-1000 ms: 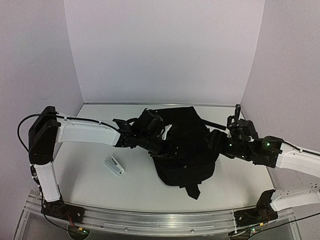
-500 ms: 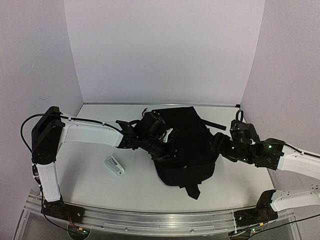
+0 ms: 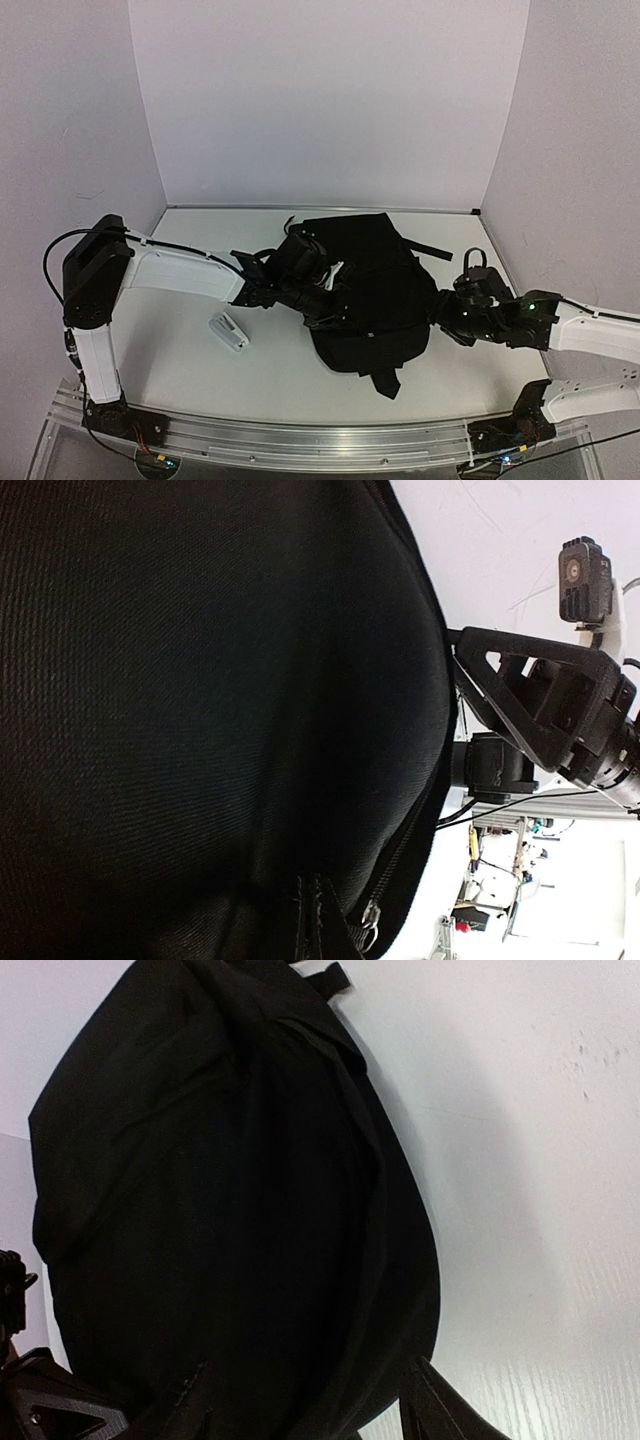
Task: Pack the student bag
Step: Zip the student bag at the center of the board.
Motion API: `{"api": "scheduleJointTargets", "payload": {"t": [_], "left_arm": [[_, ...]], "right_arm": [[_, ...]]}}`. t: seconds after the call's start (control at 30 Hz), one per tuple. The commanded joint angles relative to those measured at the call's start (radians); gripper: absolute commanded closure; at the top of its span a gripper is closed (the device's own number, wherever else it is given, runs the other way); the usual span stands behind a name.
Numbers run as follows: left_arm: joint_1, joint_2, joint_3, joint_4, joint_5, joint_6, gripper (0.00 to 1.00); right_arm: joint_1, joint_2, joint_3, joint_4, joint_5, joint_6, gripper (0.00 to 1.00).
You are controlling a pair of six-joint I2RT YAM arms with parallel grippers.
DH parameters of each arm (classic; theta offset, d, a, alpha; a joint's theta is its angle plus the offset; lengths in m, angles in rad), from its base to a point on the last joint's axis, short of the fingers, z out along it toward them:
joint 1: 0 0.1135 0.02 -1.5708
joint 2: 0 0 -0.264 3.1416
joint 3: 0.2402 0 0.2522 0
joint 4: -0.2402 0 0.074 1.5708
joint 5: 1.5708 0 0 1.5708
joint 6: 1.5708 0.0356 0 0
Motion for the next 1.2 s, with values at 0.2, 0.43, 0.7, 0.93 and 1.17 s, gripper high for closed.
{"api": "scheduleJointTargets", "payload": {"t": [0.2,0.43,0.7,0.93,1.17], "left_arm": [[-0.003,-0.086,-0.028,0.087,0.021,0.018,1.0],[-0.003,-0.111,-0.058,0.111,0.029,0.032,1.0],[-0.007,-0.209,-0.146,0.184,-0.035,0.109,1.0],[-0.008,-0.347,-0.242,0.147,-0.227,0.144,1.0],[-0.007,-0.425,-0.289,0.157,-0.348,0.18,1.0]], "right_arm": [[-0.001,0.044,0.011,0.012,0.042,0.045,0.59],[0.0,0.109,0.016,0.074,0.039,0.044,0.65],[-0.002,0.168,0.043,0.107,0.108,0.056,1.0],[-0.091,0.163,0.034,0.104,0.113,0.032,1.0],[-0.183,0.114,0.0,0.095,0.1,-0.003,1.0]]}}
